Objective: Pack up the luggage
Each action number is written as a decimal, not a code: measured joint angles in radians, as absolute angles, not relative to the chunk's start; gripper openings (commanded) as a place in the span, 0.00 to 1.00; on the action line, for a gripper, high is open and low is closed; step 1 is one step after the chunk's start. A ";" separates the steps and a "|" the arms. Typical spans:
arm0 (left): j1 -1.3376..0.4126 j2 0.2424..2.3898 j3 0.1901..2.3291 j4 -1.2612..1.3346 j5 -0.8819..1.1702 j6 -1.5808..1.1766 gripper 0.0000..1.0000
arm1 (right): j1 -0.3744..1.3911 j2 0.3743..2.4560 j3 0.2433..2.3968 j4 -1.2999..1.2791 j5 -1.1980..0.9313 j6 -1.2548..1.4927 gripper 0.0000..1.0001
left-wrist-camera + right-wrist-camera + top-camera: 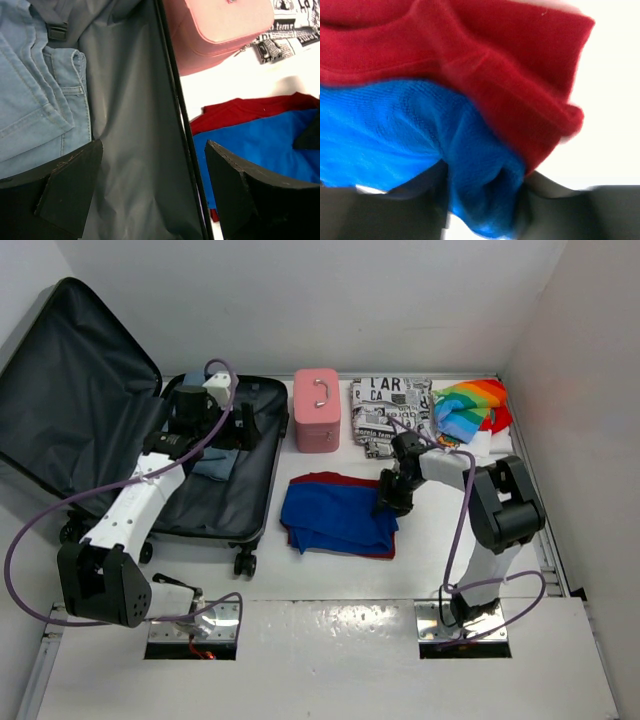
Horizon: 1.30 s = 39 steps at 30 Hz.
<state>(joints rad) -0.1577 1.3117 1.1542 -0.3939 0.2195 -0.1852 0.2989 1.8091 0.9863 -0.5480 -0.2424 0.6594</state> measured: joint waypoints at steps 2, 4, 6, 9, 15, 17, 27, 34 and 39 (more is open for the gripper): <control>-0.155 1.312 1.154 -0.394 0.213 -0.189 0.89 | 0.287 1.821 0.986 -0.545 -0.257 0.667 0.05; -0.154 1.312 1.153 -0.393 0.210 -0.191 0.89 | 0.267 1.820 0.986 -0.553 -0.274 0.672 0.00; -0.150 1.312 1.145 -0.384 0.208 -0.192 0.89 | 0.244 1.809 0.985 -0.564 -0.272 0.649 0.00; -0.147 1.312 1.126 -0.377 0.203 -0.191 0.89 | 0.187 1.746 0.991 -0.617 -0.241 0.574 0.00; -0.158 1.311 1.082 -0.355 0.178 -0.184 0.89 | 0.172 1.635 1.174 -0.777 -0.198 0.427 0.00; -0.165 1.311 1.069 -0.349 0.171 -0.184 0.89 | 0.217 1.645 1.248 -0.797 -0.193 0.416 0.01; -0.171 1.311 1.061 -0.340 0.163 -0.184 0.89 | 0.491 1.900 1.404 -0.811 -0.263 0.520 0.42; -0.163 1.310 1.061 -0.331 0.174 -0.197 0.89 | 0.577 2.007 1.499 -0.812 -0.390 0.583 0.88; -0.150 1.308 1.061 -0.325 0.205 -0.205 0.89 | 0.549 2.004 1.514 -0.789 -0.529 0.563 0.93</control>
<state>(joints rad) -0.1505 1.3083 1.0615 -0.3252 0.2054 -0.2047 0.5491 2.0041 1.5135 -0.7895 -0.5293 0.5632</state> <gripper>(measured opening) 0.885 0.922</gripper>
